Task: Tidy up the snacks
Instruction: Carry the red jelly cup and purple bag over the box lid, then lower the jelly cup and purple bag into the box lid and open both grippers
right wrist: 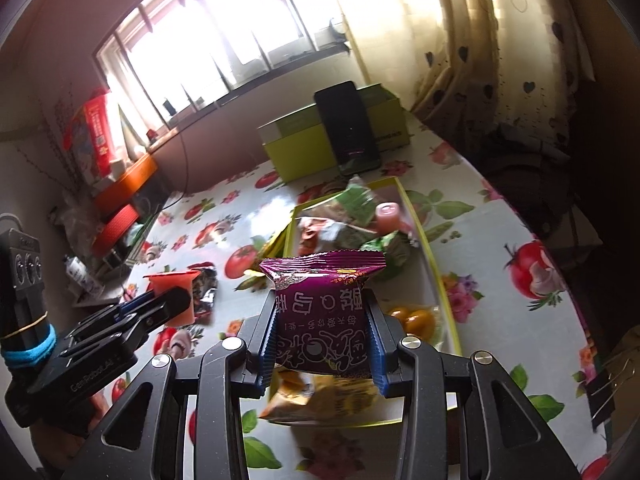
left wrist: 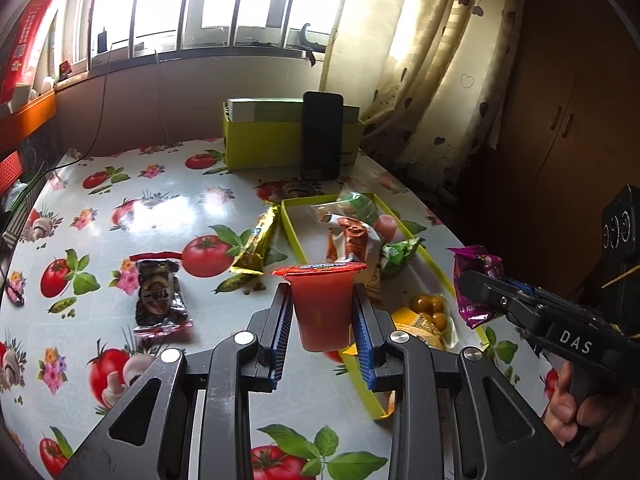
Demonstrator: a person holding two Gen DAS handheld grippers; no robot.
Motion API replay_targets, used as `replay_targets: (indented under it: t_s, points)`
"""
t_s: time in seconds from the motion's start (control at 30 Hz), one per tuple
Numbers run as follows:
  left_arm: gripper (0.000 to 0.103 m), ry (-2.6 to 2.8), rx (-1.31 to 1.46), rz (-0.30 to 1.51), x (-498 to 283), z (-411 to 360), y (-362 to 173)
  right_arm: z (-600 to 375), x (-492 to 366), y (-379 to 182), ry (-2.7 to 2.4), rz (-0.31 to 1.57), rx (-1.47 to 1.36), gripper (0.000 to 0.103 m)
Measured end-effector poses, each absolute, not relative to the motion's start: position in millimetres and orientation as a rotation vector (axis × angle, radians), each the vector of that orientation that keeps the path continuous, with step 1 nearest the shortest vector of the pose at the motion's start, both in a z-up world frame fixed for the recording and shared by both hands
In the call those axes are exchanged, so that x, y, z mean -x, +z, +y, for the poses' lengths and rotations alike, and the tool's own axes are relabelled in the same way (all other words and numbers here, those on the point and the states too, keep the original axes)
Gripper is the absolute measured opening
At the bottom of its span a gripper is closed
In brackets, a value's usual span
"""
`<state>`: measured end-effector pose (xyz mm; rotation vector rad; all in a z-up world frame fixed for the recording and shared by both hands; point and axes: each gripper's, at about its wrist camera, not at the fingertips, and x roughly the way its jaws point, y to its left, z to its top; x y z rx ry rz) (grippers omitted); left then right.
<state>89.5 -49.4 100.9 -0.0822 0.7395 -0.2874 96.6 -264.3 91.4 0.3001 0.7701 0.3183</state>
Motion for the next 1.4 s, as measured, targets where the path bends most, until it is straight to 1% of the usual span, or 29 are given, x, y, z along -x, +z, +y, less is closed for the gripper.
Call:
replay_targets:
  t_s: [0.43,0.77,1.4]
  points:
    - [0.03,-0.322,0.069,0.751,-97.4,-65.8,97.2,-290.9,-102.7,81.7,0.271,0.784,-0.326,0.036]
    - [0.03,-0.36,0.051,0.769,-108.2,-80.1,89.1,-288.1,-112.1,67.6,0.271,0.826,-0.312,0.036]
    - [0.03,-0.433,0.056,0.86,-149.3,-96.6,57.9,-276.4,-137.7,49.5,0.277,0.878,-0.26,0.036]
